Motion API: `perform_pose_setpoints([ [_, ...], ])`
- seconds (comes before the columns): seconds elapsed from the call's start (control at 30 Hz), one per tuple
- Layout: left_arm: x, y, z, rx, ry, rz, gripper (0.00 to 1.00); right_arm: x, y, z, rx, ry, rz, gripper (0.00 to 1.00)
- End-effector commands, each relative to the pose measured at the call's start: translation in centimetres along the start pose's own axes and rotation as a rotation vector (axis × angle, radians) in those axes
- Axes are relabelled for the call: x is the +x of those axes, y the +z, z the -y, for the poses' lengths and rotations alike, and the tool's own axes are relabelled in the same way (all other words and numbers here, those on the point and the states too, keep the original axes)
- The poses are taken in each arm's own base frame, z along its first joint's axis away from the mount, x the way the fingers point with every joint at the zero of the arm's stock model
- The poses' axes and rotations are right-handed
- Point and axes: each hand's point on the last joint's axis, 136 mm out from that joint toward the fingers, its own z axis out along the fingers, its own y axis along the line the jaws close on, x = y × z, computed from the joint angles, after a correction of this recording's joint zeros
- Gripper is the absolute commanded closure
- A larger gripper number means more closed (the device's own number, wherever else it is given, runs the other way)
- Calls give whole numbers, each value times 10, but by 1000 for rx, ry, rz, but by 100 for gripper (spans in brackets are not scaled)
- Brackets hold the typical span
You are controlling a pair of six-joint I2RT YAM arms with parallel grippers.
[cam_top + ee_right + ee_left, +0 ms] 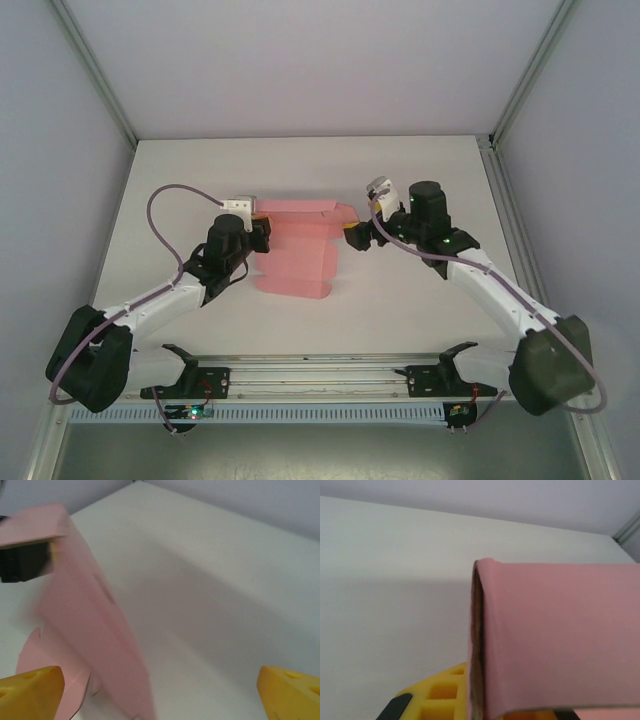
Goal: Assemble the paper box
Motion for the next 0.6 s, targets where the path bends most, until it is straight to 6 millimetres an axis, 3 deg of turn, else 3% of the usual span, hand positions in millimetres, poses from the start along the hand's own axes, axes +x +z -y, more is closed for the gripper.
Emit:
perform_pose_setpoints([
  [0.0, -8, -9, 26, 156, 39, 20, 100, -30, 7, 13, -12, 73, 46, 2],
  [0.17, 1, -15, 44, 276, 99, 15, 100, -39, 26, 27, -131, 229, 10, 2],
  [0.33, 2, -20, 58, 361, 148, 23, 100, -24, 45, 9, -351, 294, -120, 2],
  [0.43, -1, -16, 47, 288, 144, 28, 100, -17, 48, 11, -330, 275, -148, 2],
  [0.57, -8, -8, 9, 53, 87, 28, 100, -23, 29, 17, -197, 189, -113, 2],
])
